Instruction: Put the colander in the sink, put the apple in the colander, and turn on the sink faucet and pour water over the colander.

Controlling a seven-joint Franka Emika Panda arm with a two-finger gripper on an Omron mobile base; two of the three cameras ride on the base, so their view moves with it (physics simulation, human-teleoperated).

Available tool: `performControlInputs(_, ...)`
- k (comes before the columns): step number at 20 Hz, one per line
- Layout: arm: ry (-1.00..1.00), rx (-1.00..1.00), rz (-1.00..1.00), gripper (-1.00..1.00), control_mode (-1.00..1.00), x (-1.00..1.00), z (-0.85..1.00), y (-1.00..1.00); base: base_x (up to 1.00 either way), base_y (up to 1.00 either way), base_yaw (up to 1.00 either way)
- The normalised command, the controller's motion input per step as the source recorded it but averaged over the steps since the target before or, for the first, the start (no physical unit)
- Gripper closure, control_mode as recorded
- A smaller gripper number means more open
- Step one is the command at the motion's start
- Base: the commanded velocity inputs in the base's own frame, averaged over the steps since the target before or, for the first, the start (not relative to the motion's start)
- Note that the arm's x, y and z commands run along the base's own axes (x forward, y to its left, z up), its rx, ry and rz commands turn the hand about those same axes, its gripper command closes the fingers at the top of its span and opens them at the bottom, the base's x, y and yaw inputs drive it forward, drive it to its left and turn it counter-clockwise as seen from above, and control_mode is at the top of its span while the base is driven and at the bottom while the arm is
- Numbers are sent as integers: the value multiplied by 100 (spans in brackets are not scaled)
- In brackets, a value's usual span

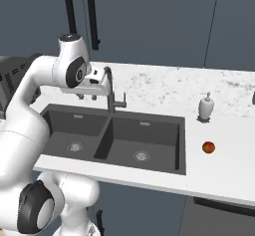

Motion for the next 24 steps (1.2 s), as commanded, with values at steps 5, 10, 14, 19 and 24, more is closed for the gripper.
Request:
performControlInputs(5, 1, -4, -2, -100, -100, 0, -18, 27, 0, 0, 0)
performControlInputs(10, 0, -1, -2, -100, -100, -10, -24, 100, 0, 0, 0)
performControlInputs(14, 0, 3, 0, -100, -100, -24, -17, 100, 0, 0, 0)
performControlInputs(19, 0, 7, 0, -100, -100, -21, -22, 98, 0, 0, 0)
performControlInputs(24, 1, 4, 0, -100, -100, -2, -2, 82, 0, 0, 0)
